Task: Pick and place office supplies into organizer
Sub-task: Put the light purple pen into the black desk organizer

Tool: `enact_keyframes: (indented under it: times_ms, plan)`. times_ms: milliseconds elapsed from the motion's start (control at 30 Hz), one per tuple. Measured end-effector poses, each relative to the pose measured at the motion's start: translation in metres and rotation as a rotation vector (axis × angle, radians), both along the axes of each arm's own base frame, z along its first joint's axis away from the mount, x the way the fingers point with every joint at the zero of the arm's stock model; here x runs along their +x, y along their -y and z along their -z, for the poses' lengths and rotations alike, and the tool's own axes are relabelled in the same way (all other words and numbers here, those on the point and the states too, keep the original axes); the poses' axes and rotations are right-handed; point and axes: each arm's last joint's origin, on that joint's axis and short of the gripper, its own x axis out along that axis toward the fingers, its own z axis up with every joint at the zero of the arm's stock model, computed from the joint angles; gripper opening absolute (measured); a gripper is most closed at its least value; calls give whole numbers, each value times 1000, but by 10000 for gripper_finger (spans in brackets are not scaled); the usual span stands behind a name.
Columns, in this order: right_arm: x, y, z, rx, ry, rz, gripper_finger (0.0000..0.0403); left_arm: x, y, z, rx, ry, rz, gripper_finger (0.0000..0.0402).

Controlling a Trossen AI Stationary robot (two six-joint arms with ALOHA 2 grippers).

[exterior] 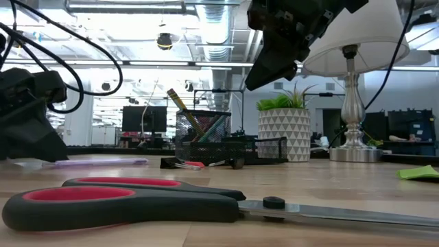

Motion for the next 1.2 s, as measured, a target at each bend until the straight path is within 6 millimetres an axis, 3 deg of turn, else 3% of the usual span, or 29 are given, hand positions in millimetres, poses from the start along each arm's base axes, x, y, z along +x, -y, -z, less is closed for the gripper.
enact_keyframes:
  times_ms: [400,600,833,1000,1200]
  plan:
    - [1,9,0,-16,0,9,65,11,9,-13,-45,45,0,196]
    - [2,9,0,-18,1,5,65,17,11,-1,-28,0,-41,195]
    - [2,9,0,-18,2,5,65,53,31,2,100,-74,-53,194]
    - [2,9,0,-18,3,5,65,74,42,14,192,-151,-159,194]
    - [1,9,0,-13,-8,-3,65,78,64,36,318,-64,-273,194]
